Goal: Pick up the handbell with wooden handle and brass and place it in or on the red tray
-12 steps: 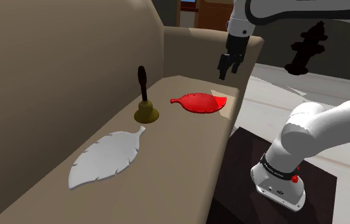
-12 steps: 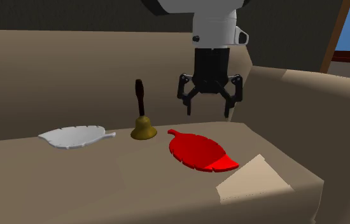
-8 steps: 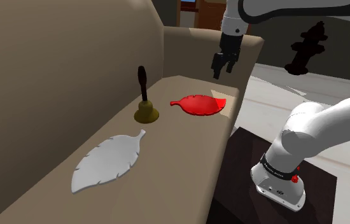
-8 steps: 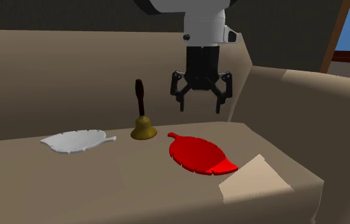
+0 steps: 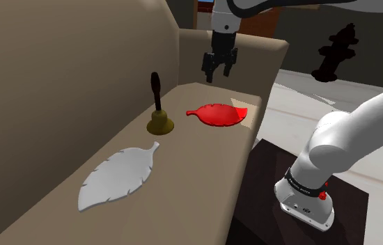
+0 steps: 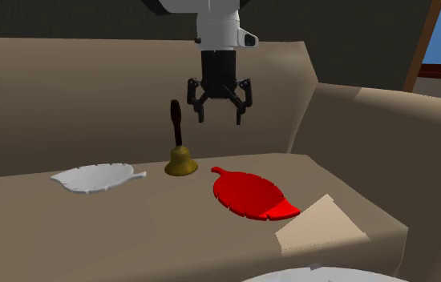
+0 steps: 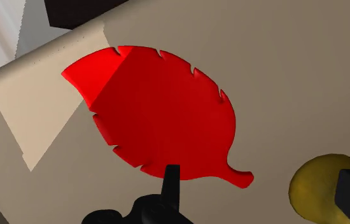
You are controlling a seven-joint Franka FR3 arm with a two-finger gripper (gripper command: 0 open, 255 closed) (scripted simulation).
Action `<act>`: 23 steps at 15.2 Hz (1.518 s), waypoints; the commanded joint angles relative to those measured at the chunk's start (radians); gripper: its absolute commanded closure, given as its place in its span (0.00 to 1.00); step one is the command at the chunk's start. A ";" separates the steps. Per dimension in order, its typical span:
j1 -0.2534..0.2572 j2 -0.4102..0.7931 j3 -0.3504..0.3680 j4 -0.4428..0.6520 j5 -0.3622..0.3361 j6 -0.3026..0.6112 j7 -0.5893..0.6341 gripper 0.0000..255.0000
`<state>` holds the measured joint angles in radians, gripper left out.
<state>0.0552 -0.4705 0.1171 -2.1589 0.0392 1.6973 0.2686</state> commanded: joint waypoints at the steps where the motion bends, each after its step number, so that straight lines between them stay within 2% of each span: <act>1: 0.008 0.065 0.034 0.063 0.007 0.002 0.052 0.00; 9: 0.033 0.352 0.135 0.383 -0.024 -0.036 0.234 0.00; 16: 0.097 0.658 0.195 0.779 -0.111 -0.142 0.390 0.00; 17: 0.104 0.678 0.196 0.807 -0.117 -0.151 0.398 0.00; 23: 0.096 0.654 0.193 0.694 -0.110 -0.061 0.395 0.00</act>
<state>0.1519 0.1911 0.3098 -1.4402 -0.0728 1.6190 0.6628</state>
